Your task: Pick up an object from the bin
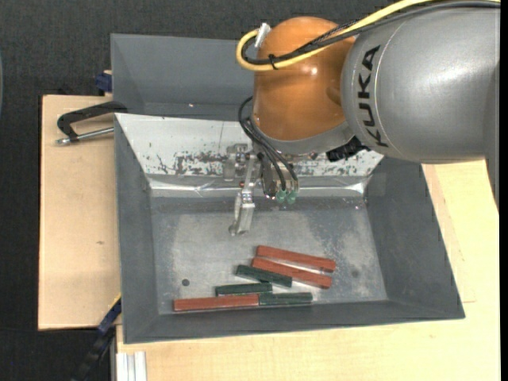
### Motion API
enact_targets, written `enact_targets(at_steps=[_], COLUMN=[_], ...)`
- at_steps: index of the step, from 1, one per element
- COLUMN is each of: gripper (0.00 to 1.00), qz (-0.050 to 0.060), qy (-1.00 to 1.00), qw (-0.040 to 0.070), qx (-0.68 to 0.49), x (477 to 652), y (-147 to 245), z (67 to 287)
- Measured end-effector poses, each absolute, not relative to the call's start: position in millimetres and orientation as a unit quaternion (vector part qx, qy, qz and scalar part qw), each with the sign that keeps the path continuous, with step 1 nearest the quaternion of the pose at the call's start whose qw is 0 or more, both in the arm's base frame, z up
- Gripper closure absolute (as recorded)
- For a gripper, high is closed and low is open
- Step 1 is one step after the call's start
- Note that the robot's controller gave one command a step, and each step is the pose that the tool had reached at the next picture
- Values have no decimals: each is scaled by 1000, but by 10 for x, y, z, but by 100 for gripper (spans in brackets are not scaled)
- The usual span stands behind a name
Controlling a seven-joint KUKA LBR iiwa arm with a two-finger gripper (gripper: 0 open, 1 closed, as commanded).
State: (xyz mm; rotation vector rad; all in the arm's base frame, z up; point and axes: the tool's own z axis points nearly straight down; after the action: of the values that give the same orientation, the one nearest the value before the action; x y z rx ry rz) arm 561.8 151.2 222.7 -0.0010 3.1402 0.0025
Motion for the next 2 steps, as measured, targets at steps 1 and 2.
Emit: enact_targets(at_steps=[1,2], gripper=[0,0], qz=[2,-1], qy=[1000,999], qw=[4,2], qx=[3,-48], x=[5779,5780], y=[997,1117], z=[1698,1058])
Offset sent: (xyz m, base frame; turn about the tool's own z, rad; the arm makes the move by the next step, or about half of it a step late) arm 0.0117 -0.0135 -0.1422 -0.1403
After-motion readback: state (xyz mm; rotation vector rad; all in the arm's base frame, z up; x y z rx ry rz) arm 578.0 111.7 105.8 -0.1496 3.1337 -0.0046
